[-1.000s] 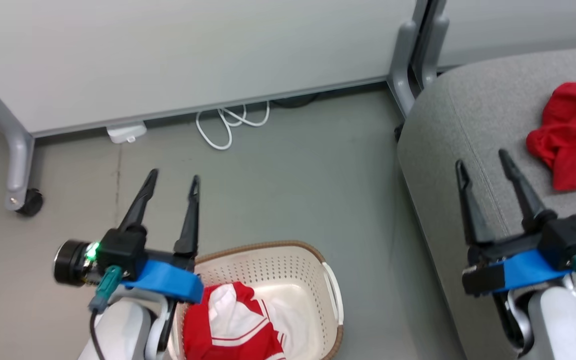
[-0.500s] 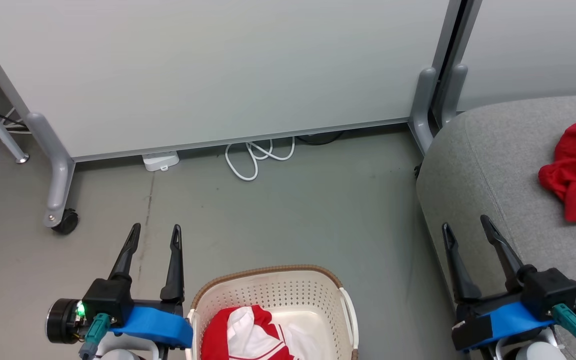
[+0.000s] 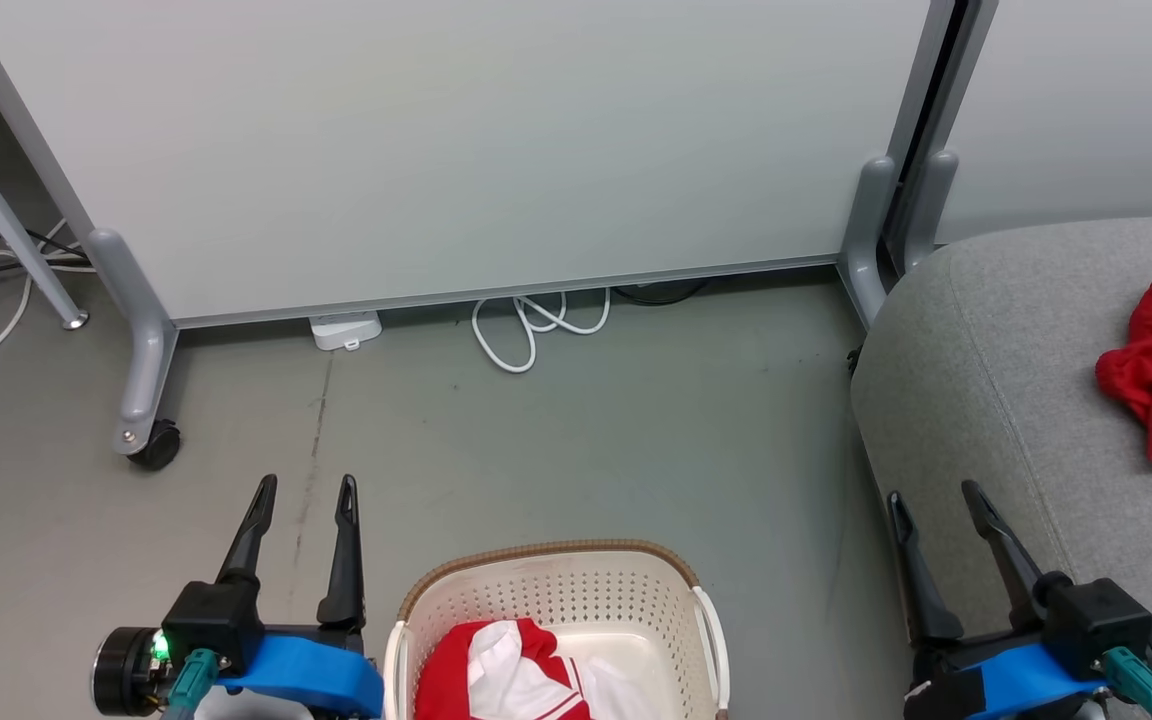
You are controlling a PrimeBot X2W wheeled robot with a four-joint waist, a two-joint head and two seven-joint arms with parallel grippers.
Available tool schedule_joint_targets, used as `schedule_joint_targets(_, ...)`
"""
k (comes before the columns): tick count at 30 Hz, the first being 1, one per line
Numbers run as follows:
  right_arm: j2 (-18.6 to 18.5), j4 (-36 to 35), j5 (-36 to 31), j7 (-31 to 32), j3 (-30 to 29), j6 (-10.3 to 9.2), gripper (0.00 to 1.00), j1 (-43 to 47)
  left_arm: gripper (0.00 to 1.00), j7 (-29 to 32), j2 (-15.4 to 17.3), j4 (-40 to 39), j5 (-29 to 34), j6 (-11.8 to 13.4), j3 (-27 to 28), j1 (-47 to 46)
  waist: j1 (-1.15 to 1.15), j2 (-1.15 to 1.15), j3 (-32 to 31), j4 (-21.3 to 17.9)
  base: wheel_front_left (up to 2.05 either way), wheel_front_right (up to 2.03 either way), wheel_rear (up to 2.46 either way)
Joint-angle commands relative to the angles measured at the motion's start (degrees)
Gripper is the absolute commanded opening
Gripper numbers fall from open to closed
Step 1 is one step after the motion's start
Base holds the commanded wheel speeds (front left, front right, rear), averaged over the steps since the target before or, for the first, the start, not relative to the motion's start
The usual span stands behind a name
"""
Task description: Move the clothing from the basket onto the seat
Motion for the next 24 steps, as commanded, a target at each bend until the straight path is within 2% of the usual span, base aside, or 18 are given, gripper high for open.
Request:
schedule_joint_targets(1, 0.17, 0.11, 0.02, -0.2, -0.22, 0.01, 1.0, 0.67, 1.0, -0.15, -0.06, 0.06, 0.26, -0.07, 0.3, 0.41, 0.01, 0.0, -0.02, 0.04, 0.0, 0.0, 0.0)
schedule_joint_targets(16, 0.52, 0.01, -0.45, -0.2, -0.13, 0.01, 1.0, 0.18, 1.0, -0.15, -0.65, 0.91, 2.05, -1.4, 0.7, -1.16, 0.01, 0.0, 0.64, -0.19, 0.0, 0.0, 0.0)
schedule_joint_targets(24, 0.43, -1.74, -0.55, -0.2, 0.1, 0.01, 1.0, -4.51, 1.0, -0.14, -0.07, 4.16, 3.58, -2.23, -3.35, -8.17, 0.01, 0.0, 6.71, -2.74, 0.0, 0.0, 0.0)
